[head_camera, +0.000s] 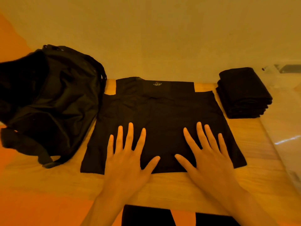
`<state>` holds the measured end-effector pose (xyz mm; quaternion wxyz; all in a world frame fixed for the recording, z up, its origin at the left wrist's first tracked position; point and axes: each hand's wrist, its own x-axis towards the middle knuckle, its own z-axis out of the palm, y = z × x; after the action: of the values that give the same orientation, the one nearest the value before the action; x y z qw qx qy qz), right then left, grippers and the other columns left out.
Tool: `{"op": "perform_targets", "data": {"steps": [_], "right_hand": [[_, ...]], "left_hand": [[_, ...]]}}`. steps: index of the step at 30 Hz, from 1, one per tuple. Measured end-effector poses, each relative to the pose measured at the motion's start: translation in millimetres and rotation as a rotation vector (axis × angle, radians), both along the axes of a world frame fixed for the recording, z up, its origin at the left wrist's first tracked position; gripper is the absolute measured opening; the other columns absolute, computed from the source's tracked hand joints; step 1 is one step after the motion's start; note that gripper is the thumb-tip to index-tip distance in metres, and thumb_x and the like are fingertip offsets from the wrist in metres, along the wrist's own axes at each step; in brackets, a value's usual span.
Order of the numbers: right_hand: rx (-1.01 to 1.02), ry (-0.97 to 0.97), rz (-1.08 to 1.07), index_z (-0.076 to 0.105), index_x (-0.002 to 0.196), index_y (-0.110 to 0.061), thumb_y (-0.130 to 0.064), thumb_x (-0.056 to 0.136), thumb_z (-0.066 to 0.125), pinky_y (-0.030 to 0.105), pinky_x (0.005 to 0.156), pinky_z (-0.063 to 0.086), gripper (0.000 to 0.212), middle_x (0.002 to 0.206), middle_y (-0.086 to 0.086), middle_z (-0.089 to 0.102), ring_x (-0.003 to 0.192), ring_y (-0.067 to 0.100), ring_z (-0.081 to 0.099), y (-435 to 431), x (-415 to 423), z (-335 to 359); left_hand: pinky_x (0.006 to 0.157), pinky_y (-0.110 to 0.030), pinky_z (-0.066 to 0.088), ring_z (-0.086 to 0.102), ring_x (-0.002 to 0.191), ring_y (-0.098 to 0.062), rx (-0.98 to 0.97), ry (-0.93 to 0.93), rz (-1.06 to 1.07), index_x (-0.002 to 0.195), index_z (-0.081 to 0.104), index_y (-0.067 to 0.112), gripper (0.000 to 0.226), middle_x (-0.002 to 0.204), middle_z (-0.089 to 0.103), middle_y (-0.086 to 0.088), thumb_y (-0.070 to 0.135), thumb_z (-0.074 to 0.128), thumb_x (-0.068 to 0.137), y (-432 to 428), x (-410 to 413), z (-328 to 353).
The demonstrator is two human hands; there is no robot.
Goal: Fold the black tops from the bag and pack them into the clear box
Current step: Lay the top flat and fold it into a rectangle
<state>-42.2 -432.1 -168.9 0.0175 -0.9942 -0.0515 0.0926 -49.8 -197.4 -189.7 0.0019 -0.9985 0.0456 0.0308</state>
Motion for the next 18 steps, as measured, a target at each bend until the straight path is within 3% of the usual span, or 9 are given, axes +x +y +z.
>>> {"op": "perform_targets", "data": {"steps": [3,8,12,14,16,18], "right_hand": [[0.013,0.028,-0.004,-0.023,0.150,-0.047,-0.085,0.065,-0.033,0.052,0.124,-0.005,0.093,0.165,0.001,-0.022,0.151,0.023,-0.023,-0.6,-15.7,1.6],[0.010,0.040,-0.056,0.003,0.155,-0.045,-0.087,0.081,-0.009,0.056,0.122,0.010,0.086,0.168,0.005,0.007,0.155,0.027,0.001,-1.9,-55.9,-2.2],[0.006,0.006,-0.061,0.000,0.155,-0.047,-0.088,0.082,-0.007,0.054,0.123,0.006,0.084,0.168,0.004,0.005,0.154,0.025,-0.002,-6.3,-84.8,-6.5],[-0.001,-0.011,-0.048,-0.011,0.153,-0.049,-0.089,0.077,-0.015,0.052,0.123,-0.001,0.086,0.168,0.002,-0.008,0.154,0.024,-0.012,-10.5,-97.0,-8.1],[0.008,0.013,-0.019,-0.025,0.147,-0.052,-0.088,0.070,-0.024,0.047,0.121,-0.011,0.086,0.165,0.001,-0.023,0.151,0.023,-0.024,-13.1,-105.3,-2.0],[0.031,-0.004,-0.040,-0.020,0.148,-0.050,-0.087,0.070,-0.019,0.042,0.121,-0.013,0.087,0.166,0.004,-0.018,0.151,0.022,-0.022,-16.1,-98.7,8.9]], "left_hand": [[0.123,-0.060,0.014,0.000,0.156,-0.036,-0.009,0.026,-0.008,0.160,0.010,0.037,0.088,0.170,0.003,-0.008,0.087,0.004,0.088,1.3,-15.9,2.8],[0.122,-0.060,0.016,0.005,0.155,-0.036,-0.003,0.008,-0.038,0.160,0.018,0.036,0.086,0.169,0.011,-0.009,0.086,0.013,0.090,1.8,-48.5,1.1],[0.121,-0.061,0.020,0.009,0.155,-0.038,-0.007,0.008,-0.049,0.160,0.022,0.036,0.084,0.168,0.014,-0.010,0.085,0.016,0.092,-1.6,-73.4,-0.6],[0.121,-0.060,0.018,0.009,0.154,-0.039,-0.013,0.017,-0.060,0.159,0.022,0.036,0.084,0.168,0.014,-0.009,0.085,0.013,0.092,-6.3,-87.0,1.1],[0.124,-0.055,0.008,-0.002,0.155,-0.035,-0.037,0.009,-0.085,0.160,0.014,0.039,0.086,0.170,0.004,-0.006,0.086,0.003,0.090,-7.5,-97.0,5.0],[0.125,-0.047,-0.001,-0.012,0.156,-0.029,-0.105,-0.026,-0.065,0.160,0.007,0.039,0.089,0.170,-0.006,-0.003,0.086,-0.008,0.086,-3.1,-93.4,13.0]]}}
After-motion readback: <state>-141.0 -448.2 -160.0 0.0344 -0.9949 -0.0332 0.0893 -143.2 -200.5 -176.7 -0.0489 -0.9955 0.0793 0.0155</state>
